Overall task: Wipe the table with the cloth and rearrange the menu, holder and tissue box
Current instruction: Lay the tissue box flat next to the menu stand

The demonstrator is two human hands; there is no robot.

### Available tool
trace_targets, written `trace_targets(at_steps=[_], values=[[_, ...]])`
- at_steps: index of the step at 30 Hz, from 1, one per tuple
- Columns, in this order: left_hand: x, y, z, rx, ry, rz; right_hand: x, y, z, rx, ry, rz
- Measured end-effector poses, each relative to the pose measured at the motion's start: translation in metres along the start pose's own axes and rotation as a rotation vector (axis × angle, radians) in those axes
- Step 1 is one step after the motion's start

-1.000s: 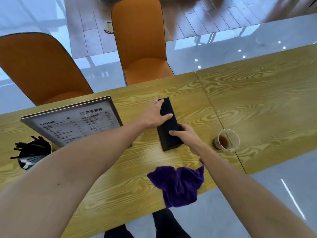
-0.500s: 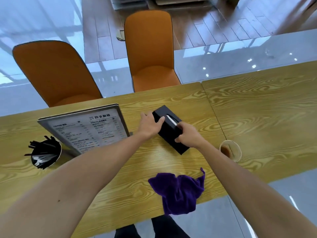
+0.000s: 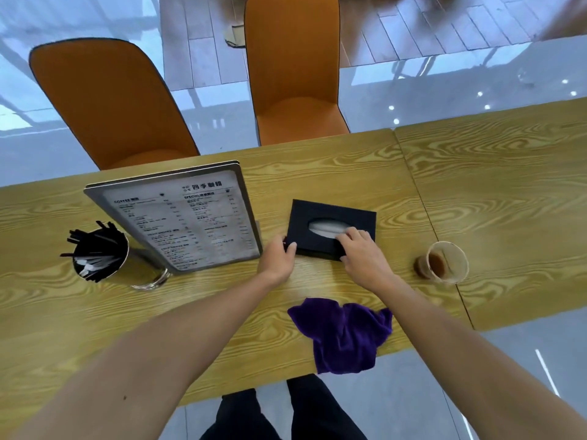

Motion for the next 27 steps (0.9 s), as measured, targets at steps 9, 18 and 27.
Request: trace_targets(at_steps=[9,18,27], values=[[-0.002,0.018,0.002,-0.15,-0.061,0.1,-0.01,-0.035,0.009,0.738,-0.065,-0.656],[-0.027,0.036,0.008,-0.106,-0.061,0.117,-0.005,-0.022,0.008,0.807,-0.015,-0.578],[-0.045,0.045,0.024,-0.145,-0.164,0.138,0.007,0.003,0.005,0.78,0.02,-0.484]])
Point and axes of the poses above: each hand's wrist, its own x-axis towards the middle knuckle, its own z-axis out of the back of the hand, y = z × x, the point moved 4 cm from there along x, towards the middle knuckle, and after that the axes turned 9 degrees about -z, right-handed, at the moved point
